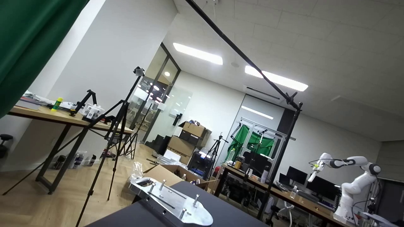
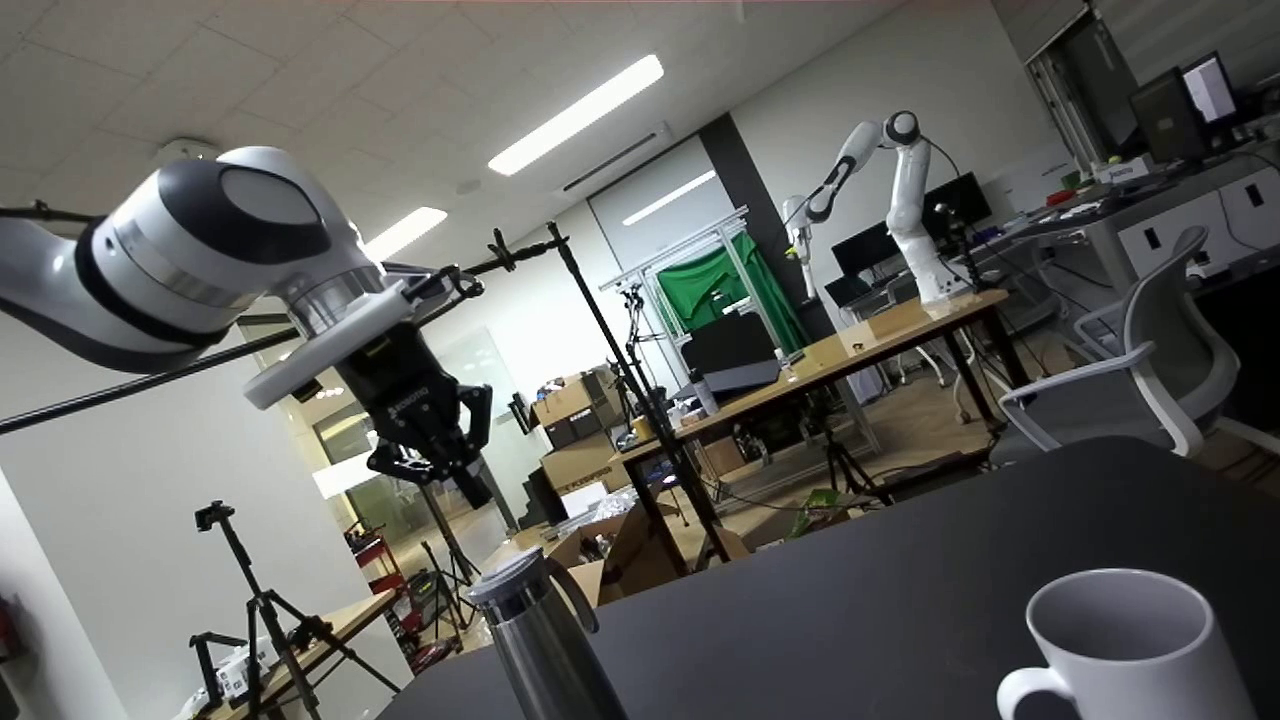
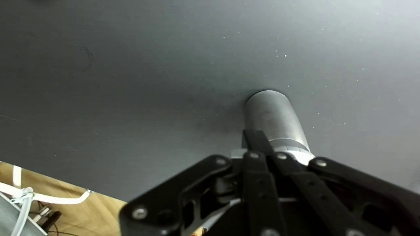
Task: Press down the lid on the flask
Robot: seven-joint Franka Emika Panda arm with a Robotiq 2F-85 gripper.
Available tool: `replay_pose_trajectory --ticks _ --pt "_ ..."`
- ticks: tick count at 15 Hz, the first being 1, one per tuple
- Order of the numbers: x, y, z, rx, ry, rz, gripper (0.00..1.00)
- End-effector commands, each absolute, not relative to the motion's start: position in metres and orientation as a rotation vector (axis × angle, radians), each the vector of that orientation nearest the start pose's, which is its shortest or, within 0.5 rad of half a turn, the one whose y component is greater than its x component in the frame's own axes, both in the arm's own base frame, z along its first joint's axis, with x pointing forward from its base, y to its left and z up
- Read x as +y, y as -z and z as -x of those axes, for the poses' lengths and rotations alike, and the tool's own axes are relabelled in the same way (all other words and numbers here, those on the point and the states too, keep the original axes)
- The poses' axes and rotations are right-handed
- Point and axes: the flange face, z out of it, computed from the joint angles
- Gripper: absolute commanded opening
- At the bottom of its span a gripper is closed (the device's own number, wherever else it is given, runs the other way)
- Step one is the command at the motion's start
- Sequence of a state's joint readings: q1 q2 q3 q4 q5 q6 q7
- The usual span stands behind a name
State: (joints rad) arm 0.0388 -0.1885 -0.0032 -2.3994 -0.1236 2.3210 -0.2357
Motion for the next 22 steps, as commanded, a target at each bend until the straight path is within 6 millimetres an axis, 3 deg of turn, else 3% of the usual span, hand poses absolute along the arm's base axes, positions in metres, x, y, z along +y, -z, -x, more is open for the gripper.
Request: replay_pose_trajectory --ticks 1,5,10,17,22 --pt "0.025 -0.396 -0.490 -0.619 0.171 3.187 0.00" --pt "0.056 -0.384 -0.511 -0.712 0.257 3.126 0.00" --pt "0.087 -0.356 -0.531 -0.797 0.294 3.065 0.00" --pt "0.088 -0.319 -0.552 -0.826 0.192 3.048 0.00" --pt "0.086 -0.314 -0.560 -0.831 0.173 3.040 0.00"
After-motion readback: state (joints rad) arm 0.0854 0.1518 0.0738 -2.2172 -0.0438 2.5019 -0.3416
